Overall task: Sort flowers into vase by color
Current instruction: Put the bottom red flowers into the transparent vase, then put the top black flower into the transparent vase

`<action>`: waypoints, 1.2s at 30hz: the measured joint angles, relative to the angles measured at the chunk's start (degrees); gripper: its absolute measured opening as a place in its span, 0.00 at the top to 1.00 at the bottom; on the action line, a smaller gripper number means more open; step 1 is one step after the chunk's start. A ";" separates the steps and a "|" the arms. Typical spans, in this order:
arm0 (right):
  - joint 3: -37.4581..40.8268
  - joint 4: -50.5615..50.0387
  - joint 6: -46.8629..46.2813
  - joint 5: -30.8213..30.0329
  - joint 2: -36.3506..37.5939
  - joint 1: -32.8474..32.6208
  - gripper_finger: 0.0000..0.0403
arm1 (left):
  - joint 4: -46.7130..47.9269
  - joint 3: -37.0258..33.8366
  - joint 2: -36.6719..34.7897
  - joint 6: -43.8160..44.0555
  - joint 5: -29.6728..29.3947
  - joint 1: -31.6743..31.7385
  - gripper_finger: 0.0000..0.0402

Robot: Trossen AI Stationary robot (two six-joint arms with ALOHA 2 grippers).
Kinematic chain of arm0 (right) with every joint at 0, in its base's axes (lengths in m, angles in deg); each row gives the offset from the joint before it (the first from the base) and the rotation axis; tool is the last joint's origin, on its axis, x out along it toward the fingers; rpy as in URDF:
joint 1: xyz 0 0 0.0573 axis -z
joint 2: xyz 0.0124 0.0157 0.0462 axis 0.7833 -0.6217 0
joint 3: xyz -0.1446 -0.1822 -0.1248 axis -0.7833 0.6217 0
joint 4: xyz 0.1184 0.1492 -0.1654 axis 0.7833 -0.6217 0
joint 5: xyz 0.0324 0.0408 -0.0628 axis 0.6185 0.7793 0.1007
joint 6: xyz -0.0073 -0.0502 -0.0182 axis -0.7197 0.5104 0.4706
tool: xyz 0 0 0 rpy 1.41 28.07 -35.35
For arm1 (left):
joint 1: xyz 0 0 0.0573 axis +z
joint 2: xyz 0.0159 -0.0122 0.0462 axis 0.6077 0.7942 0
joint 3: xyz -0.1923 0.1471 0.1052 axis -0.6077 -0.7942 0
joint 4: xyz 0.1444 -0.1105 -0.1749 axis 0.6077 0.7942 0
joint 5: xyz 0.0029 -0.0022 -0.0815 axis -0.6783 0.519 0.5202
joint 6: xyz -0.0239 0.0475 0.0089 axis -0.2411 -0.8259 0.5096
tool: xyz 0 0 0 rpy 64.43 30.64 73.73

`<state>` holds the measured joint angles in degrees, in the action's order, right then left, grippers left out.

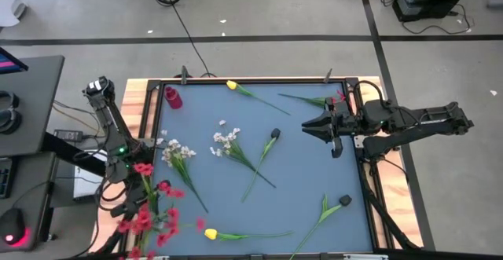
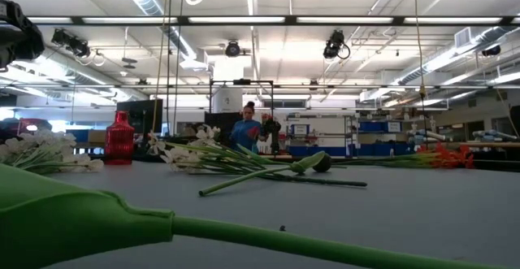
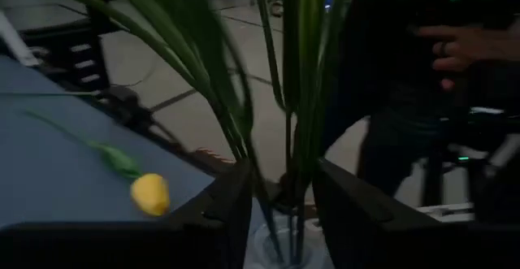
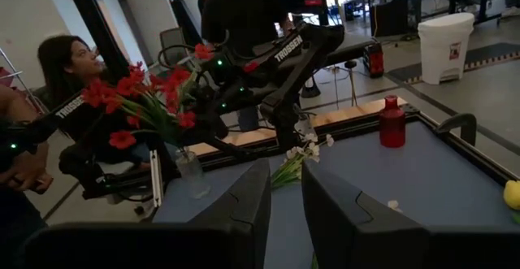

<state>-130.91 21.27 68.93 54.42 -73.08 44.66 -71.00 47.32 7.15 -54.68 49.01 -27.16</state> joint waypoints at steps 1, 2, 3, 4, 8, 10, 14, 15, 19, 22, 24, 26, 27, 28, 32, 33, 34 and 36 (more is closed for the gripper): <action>0.00 0.00 0.00 0.00 0.00 0.02 0.80 | 0.01 0.52 -0.02 0.32 0.08 -0.63 0.62; 0.00 0.02 0.00 0.00 0.00 0.02 0.80 | -0.03 1.16 -0.03 0.53 0.10 -1.28 0.61; 0.00 0.02 0.00 0.00 0.00 0.01 0.80 | -0.05 1.85 -0.06 0.55 0.10 -1.81 0.59; 0.00 0.02 -0.02 0.00 0.00 0.02 0.80 | 0.12 2.55 -0.25 0.56 0.10 -2.21 0.58; 0.00 0.00 0.00 0.00 0.00 0.01 0.80 | 0.71 3.56 -1.20 2.31 0.10 -2.88 0.54; 0.00 0.02 0.00 0.00 0.00 0.02 0.80 | 0.81 3.56 -1.59 5.07 0.10 -2.88 0.52; 0.00 0.02 0.00 0.00 0.00 0.00 0.80 | 4.82 6.04 -2.86 8.73 0.10 -2.88 0.48; 0.00 0.01 0.00 0.00 0.00 0.01 0.80 | 7.27 7.52 -3.40 8.55 0.09 -2.86 0.47; 0.00 0.02 -0.02 0.00 0.00 0.02 0.80 | 21.63 14.68 -5.72 6.10 -2.35 -2.87 0.47; 0.00 0.02 0.00 0.00 0.00 0.01 0.80 | 33.32 20.87 -7.16 5.99 -5.20 -2.75 0.47; 0.00 0.02 -0.01 0.00 0.00 0.02 0.80 | 39.92 25.02 -7.70 7.18 -6.80 -2.73 0.47; 0.00 0.01 -0.01 0.00 0.00 0.01 0.80 | 45.18 29.30 -7.95 8.89 -8.56 -2.73 0.47; 0.00 0.04 -0.01 -0.01 0.00 0.01 0.80 | 47.58 31.46 -7.98 9.49 -9.70 -2.73 0.47; 0.00 0.02 0.00 0.00 0.00 0.02 0.80 | 50.01 33.45 -7.98 10.25 -10.86 -2.73 0.47; 0.00 0.02 -0.02 0.00 0.00 0.02 0.80 | 59.71 40.68 -7.96 15.89 -19.38 -2.73 0.47; 0.00 0.02 0.00 0.00 0.00 0.02 0.80 | 62.08 42.13 -7.98 18.26 -22.84 -2.73 0.47; 0.00 0.02 0.00 -0.01 0.00 0.01 0.80 | 63.97 43.15 -7.99 20.45 -26.45 -2.73 0.47; 0.00 0.02 -0.02 0.00 0.00 0.02 0.80 | 66.83 44.18 -7.98 24.00 -31.80 -2.71 0.47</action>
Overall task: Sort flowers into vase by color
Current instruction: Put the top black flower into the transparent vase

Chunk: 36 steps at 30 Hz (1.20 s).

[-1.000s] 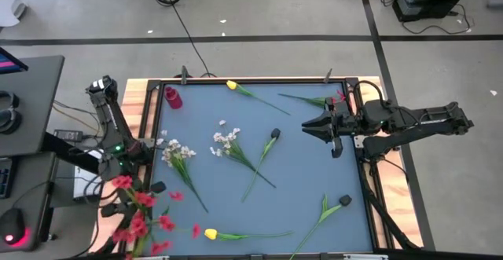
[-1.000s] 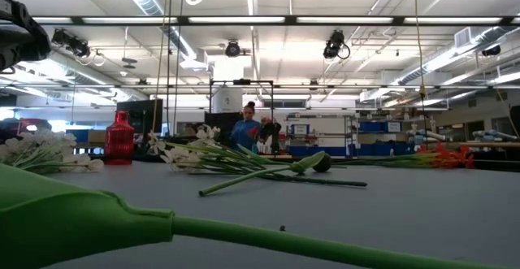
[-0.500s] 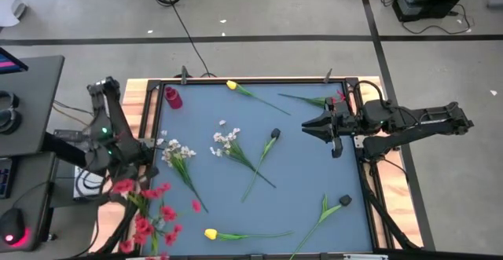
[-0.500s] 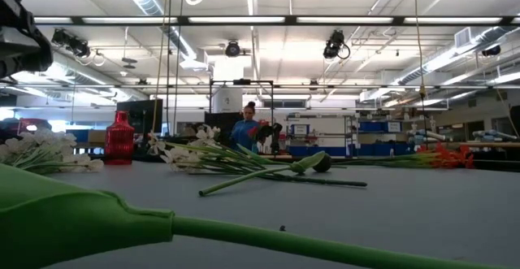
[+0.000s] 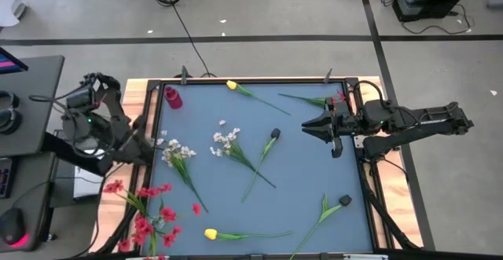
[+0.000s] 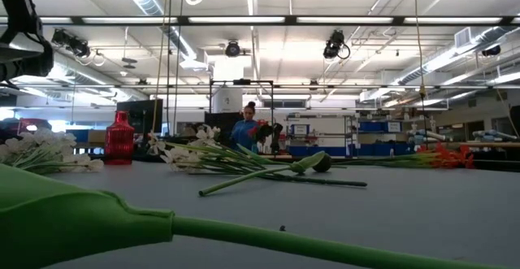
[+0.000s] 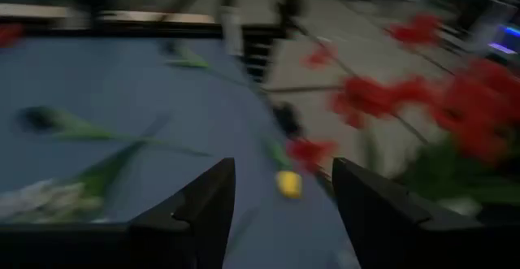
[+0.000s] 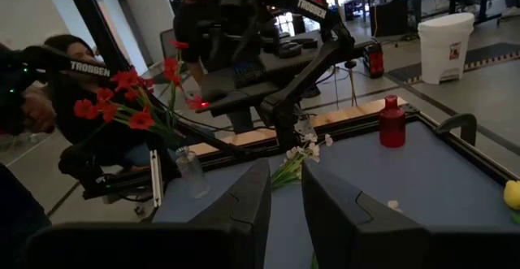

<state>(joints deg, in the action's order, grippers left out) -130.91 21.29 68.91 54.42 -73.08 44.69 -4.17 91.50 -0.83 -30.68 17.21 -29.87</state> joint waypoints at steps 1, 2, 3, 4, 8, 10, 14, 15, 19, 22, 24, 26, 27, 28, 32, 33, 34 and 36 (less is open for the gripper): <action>0.00 0.00 0.00 0.00 0.00 0.00 0.80 | 1.14 0.26 0.04 1.42 -1.75 0.00 0.47; 0.00 0.00 0.02 0.00 0.00 -0.02 0.80 | 1.74 0.32 0.04 2.97 -3.44 0.00 0.47; 0.00 0.00 0.01 0.00 0.00 -0.01 0.80 | 2.37 0.38 0.04 4.45 -4.84 0.00 0.47; 0.00 0.00 0.00 0.00 0.00 -0.02 0.80 | 3.02 0.38 0.04 5.74 -5.94 0.00 0.47; 0.00 0.00 0.02 -0.01 0.00 0.00 0.80 | 5.08 0.38 0.04 9.40 -11.11 0.00 0.47; 0.00 0.00 0.01 0.00 0.00 0.00 0.80 | 5.99 0.40 0.04 10.84 -13.84 0.00 0.47; 0.00 0.00 0.01 0.00 0.00 -0.02 0.80 | 6.07 0.41 0.07 11.38 -19.48 0.00 0.51; 0.00 0.00 0.00 0.00 0.00 -0.01 0.80 | 6.11 0.42 0.04 11.77 -21.18 0.00 0.53; 0.00 0.00 0.02 0.00 0.00 0.00 0.80 | 6.16 0.42 0.11 14.49 -23.88 0.00 0.58; -0.01 0.00 2.55 -0.04 0.00 0.00 0.80 | 6.14 0.42 0.78 17.69 -25.41 0.00 0.59; 0.00 0.12 6.87 -0.54 0.00 0.00 0.80 | 6.14 0.42 1.48 19.00 -26.51 0.00 0.59; 0.00 1.78 9.29 -1.53 -0.22 0.00 0.80 | 6.14 0.42 2.59 19.50 -26.65 0.18 0.59; -0.02 3.45 9.69 -1.99 -0.47 0.00 0.80 | 6.14 0.42 3.47 19.32 -26.67 0.30 0.59; -0.02 4.83 9.82 -2.10 -0.58 0.00 0.80 | 5.97 0.42 4.64 18.40 -26.74 0.33 0.59; -0.07 9.53 9.91 -1.68 -0.96 0.00 0.80 | 5.07 0.39 9.06 16.73 -27.10 0.33 0.59; -0.07 10.32 9.81 -1.63 -0.96 0.00 0.80 | 4.60 0.38 9.79 17.45 -27.15 0.47 0.59; -0.07 11.74 9.77 -2.20 -1.00 0.00 0.80 | 3.77 0.38 10.33 17.92 -27.15 0.78 0.59; -0.07 16.23 4.94 -5.07 -1.71 -0.02 0.80 | 0.60 0.38 11.29 17.76 -26.93 1.56 0.59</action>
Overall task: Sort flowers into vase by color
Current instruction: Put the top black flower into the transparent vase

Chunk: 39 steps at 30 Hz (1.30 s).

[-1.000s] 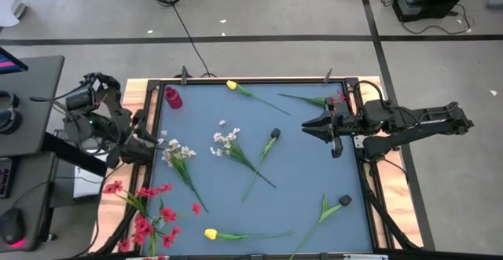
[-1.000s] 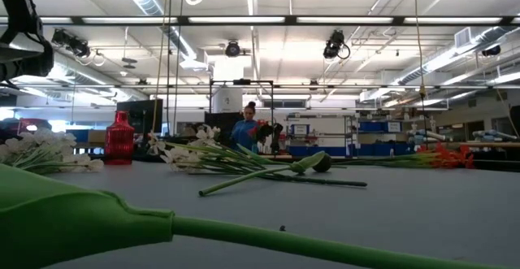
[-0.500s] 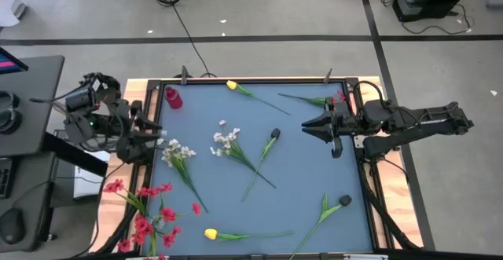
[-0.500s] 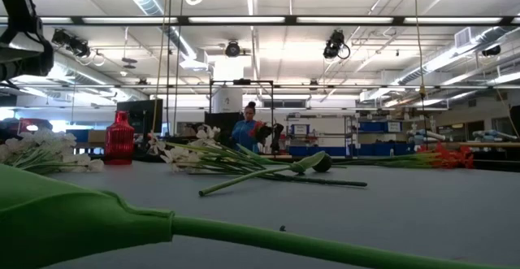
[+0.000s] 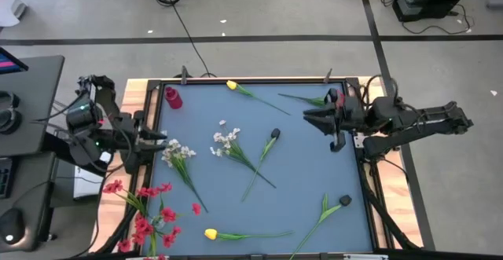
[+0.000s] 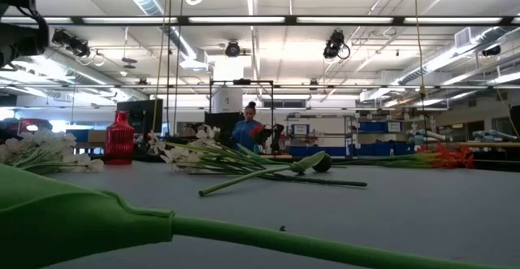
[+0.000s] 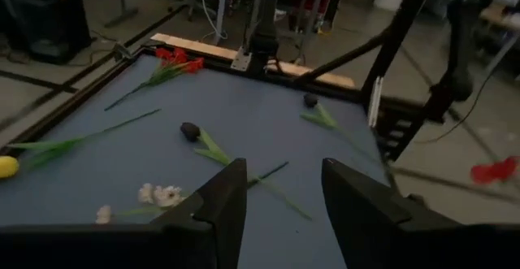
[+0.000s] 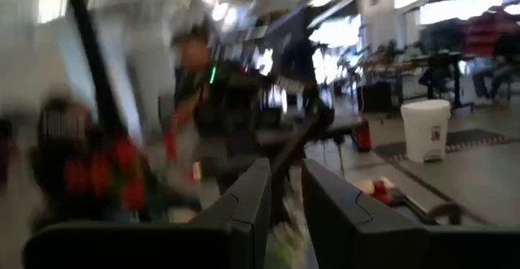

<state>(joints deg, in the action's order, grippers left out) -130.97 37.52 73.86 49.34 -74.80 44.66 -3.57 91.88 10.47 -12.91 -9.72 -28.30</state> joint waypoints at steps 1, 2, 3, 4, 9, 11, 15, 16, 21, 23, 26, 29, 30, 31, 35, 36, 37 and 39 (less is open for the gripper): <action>0.00 1.82 -4.06 -2.35 -0.48 0.01 0.80 | -2.30 0.00 0.49 -1.12 0.56 0.44 0.59; -0.01 2.91 -7.85 -4.92 -1.20 0.02 0.80 | -4.59 0.00 1.04 -2.51 1.39 0.94 0.59; -0.04 3.35 -11.38 -7.35 -2.05 0.02 0.80 | -6.57 0.00 1.61 -4.27 2.15 1.54 0.59; -0.04 3.13 -14.62 -9.72 -3.17 0.02 0.80 | -8.45 0.00 2.13 -5.87 3.05 2.24 0.59; 0.03 1.96 -24.25 -12.73 -11.83 1.45 0.80 | -12.42 -0.02 4.26 -9.96 8.45 7.76 0.59; 0.04 2.87 -30.08 -13.29 -15.50 2.43 0.80 | -12.45 -0.02 4.79 -9.45 10.70 10.88 0.59; 0.04 2.75 -42.12 -13.02 -22.98 3.53 0.80 | -12.72 -0.02 5.13 -9.04 18.34 17.64 0.59; 0.06 2.61 -44.98 -12.81 -24.60 3.55 0.80 | -12.81 -0.02 5.52 -9.23 20.53 19.38 0.59; 0.04 -0.72 -62.80 -13.22 -31.32 3.61 0.80 | -12.51 -0.02 7.79 -9.94 28.66 30.20 0.59; 0.04 -3.41 -69.38 -13.12 -33.72 3.63 0.80 | -12.52 -0.04 8.89 -10.58 32.62 34.77 0.59; 0.04 -7.50 -77.78 -10.51 -36.94 3.63 0.80 | -12.78 -0.04 11.12 -15.48 40.82 41.56 0.59; 0.04 -12.97 -83.22 -6.72 -40.20 3.64 0.80 | -13.42 -0.07 14.15 -18.74 48.37 47.01 0.59; 0.04 -14.26 -84.21 -5.27 -41.18 3.67 0.79 | -13.98 -0.09 15.18 -19.74 50.08 48.44 0.59; 0.04 -15.21 -84.88 -4.00 -42.04 3.67 0.79 | -14.92 -0.09 16.14 -20.54 51.68 49.74 0.59; 0.04 -15.53 -85.62 -0.83 -45.68 3.99 0.74 | -17.06 -0.07 19.75 -21.69 55.58 53.27 0.59; 0.04 -15.37 -85.27 -0.39 -46.44 4.17 0.72 | -17.52 -0.07 20.71 -22.21 56.19 53.85 0.59; 0.04 -15.38 -85.19 -0.08 -47.15 4.41 0.70 | -17.94 -0.07 21.54 -22.52 56.76 54.34 0.59; 0.04 -15.34 -85.16 0.97 -48.78 5.15 0.65 | -18.59 -0.09 22.97 -23.30 57.81 54.76 0.59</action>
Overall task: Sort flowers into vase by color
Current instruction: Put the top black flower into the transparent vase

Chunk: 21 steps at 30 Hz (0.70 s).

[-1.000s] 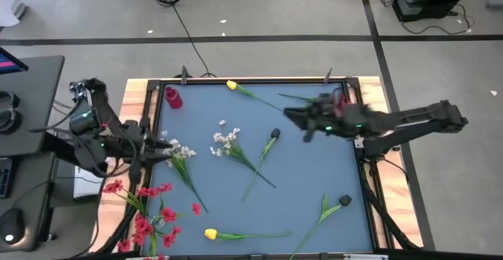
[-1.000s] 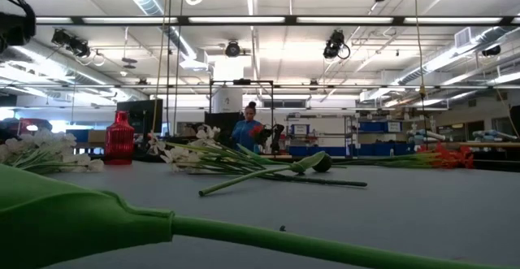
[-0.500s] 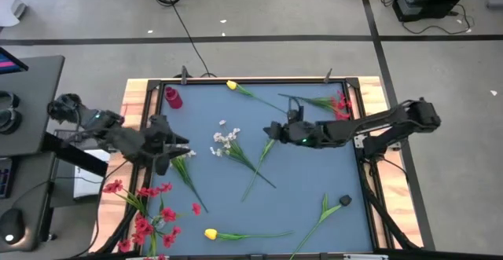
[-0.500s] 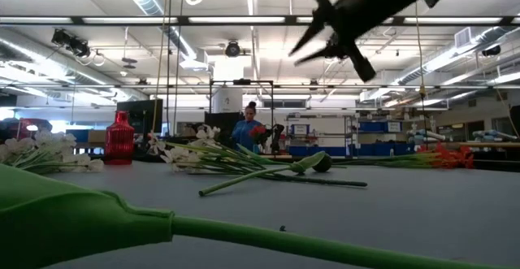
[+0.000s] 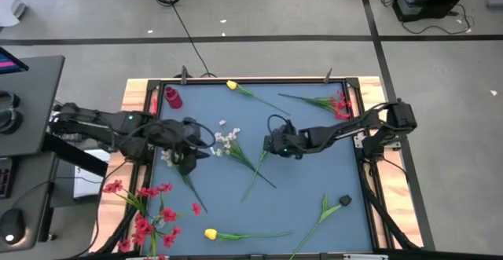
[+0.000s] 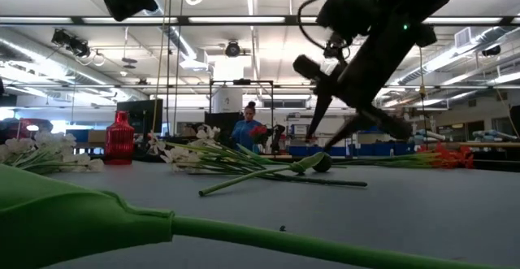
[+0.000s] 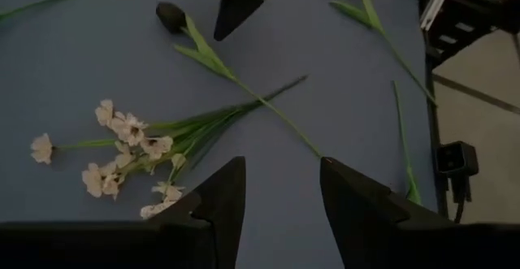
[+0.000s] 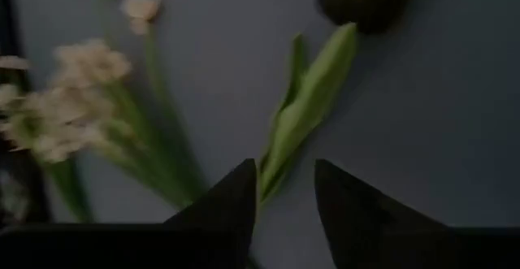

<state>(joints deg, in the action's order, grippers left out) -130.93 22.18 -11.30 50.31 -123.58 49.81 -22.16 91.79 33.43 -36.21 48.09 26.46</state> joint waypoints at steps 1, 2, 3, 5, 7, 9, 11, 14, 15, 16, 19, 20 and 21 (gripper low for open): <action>0.00 -0.06 0.11 0.62 -0.86 0.38 0.62 | -0.68 0.02 0.75 -0.19 0.10 -0.02 0.59; 0.00 0.00 0.11 0.84 -1.53 0.70 0.60 | -0.88 0.02 1.43 -0.23 0.15 -0.02 0.59; 0.00 0.33 0.08 0.83 -2.12 1.03 0.57 | -0.60 0.02 2.09 -0.25 0.21 -0.02 0.59; 0.00 1.80 0.43 0.62 -3.02 1.75 0.54 | -0.51 0.02 3.57 -0.24 0.20 -0.04 0.59; 0.00 3.62 1.98 0.43 -4.05 2.61 0.52 | 0.02 0.02 4.86 -0.27 0.19 0.14 0.59; 0.00 5.96 3.31 -0.10 -5.02 3.40 0.52 | 0.40 0.02 6.39 -0.44 0.17 0.60 0.59; 0.00 6.90 3.34 -0.03 -6.08 4.32 0.53 | 0.61 0.02 7.73 -1.10 0.48 1.23 0.59; -0.21 7.57 3.29 1.43 -7.38 5.55 0.56 | -0.26 0.02 9.19 -1.73 1.46 2.22 0.59; -0.24 7.61 3.34 1.85 -7.77 5.81 0.57 | -0.20 0.02 9.56 -1.73 1.51 2.51 0.59; -0.24 7.69 3.50 2.01 -8.03 5.96 0.59 | -0.18 0.02 9.81 -1.74 1.51 2.76 0.59; -0.20 7.82 4.39 1.91 -8.04 6.02 0.68 | -0.23 0.02 9.94 -1.73 1.51 3.55 0.59; -0.20 7.71 4.56 1.69 -7.80 6.00 0.72 | -0.29 0.02 9.91 -1.73 1.51 3.80 0.59; -0.13 7.65 4.84 1.31 -7.80 5.96 0.77 | -0.23 0.02 9.89 -1.73 1.51 4.05 0.59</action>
<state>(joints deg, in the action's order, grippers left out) -131.07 29.84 -6.46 51.62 -131.38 55.77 -22.38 91.81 43.32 -37.95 49.59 30.51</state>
